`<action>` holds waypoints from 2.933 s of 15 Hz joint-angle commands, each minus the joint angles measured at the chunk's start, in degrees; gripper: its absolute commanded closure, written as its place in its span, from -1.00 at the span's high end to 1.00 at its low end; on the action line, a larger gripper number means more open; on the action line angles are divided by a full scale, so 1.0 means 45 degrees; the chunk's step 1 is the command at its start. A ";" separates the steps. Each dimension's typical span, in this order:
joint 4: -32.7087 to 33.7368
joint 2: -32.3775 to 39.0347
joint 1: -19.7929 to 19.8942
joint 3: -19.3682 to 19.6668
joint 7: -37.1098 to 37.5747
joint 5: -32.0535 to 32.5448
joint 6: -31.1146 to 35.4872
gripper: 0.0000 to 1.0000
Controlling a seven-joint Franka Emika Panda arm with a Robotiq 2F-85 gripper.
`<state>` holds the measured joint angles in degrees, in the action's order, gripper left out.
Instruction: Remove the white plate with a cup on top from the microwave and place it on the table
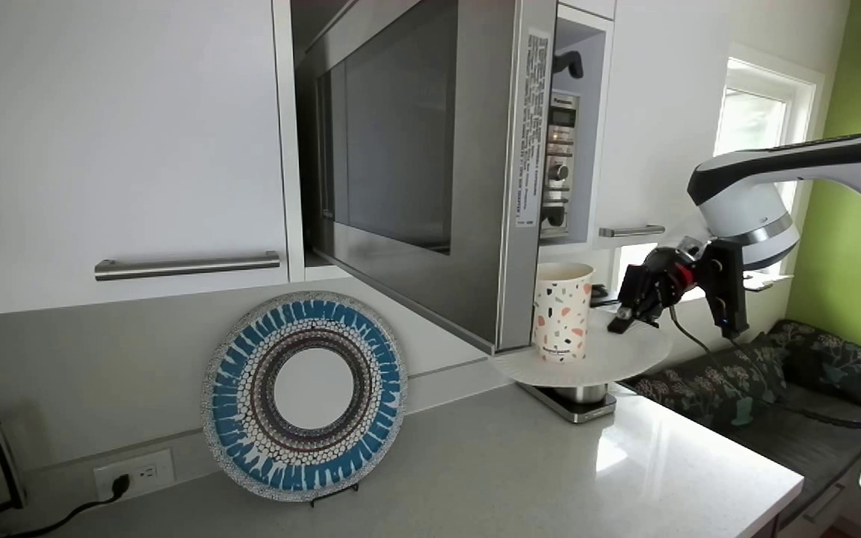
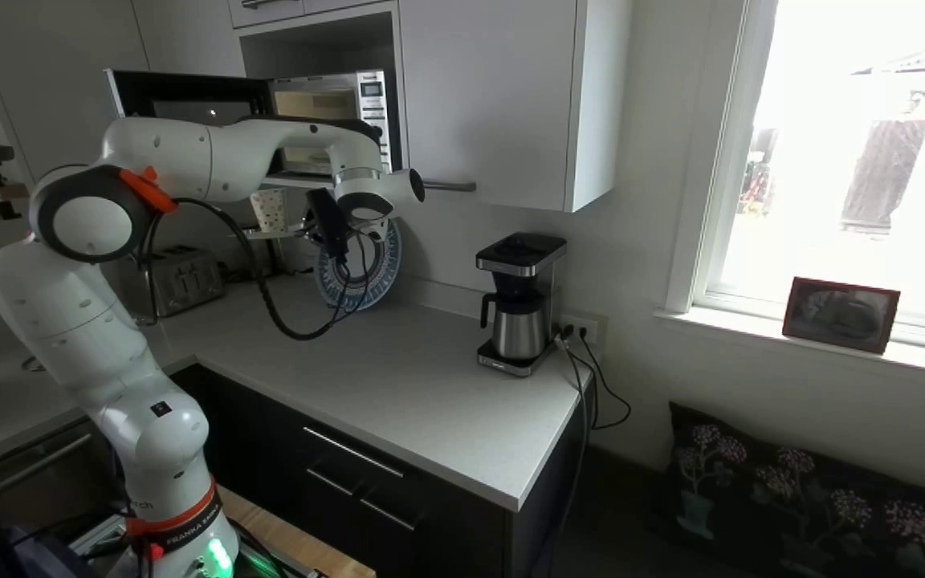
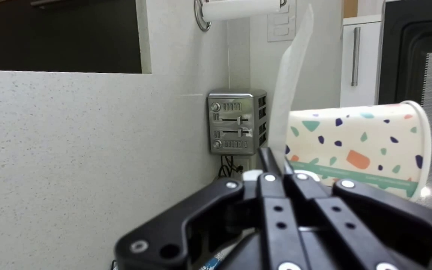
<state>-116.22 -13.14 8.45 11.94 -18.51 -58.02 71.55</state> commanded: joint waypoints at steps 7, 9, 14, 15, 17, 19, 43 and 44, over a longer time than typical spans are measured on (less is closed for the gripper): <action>0.2159 0.3791 0.0177 -0.0032 -0.2109 0.0735 -0.2275 -0.99; 0.2502 0.4321 0.0223 -0.0112 -0.2882 0.1130 -0.2435 -0.99; 0.3089 0.5364 0.0321 -0.0279 -0.4880 0.1995 -0.2131 -0.99; 0.3147 0.5520 0.0349 -0.0292 -0.5143 0.2070 -0.2079 -0.99; 0.3142 0.5637 0.0418 -0.0293 -0.5665 0.2274 -0.1992 -0.99; 0.3055 0.5649 0.0452 -0.0294 -0.6080 0.2404 -0.1776 -0.99; 0.2040 0.7908 0.1498 -0.0223 -0.7841 0.1257 0.0567 -0.99; 0.2101 0.8027 0.1546 -0.0256 -0.7821 0.1201 0.0528 -0.99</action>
<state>-106.58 21.83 14.36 11.51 -53.33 -51.40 72.86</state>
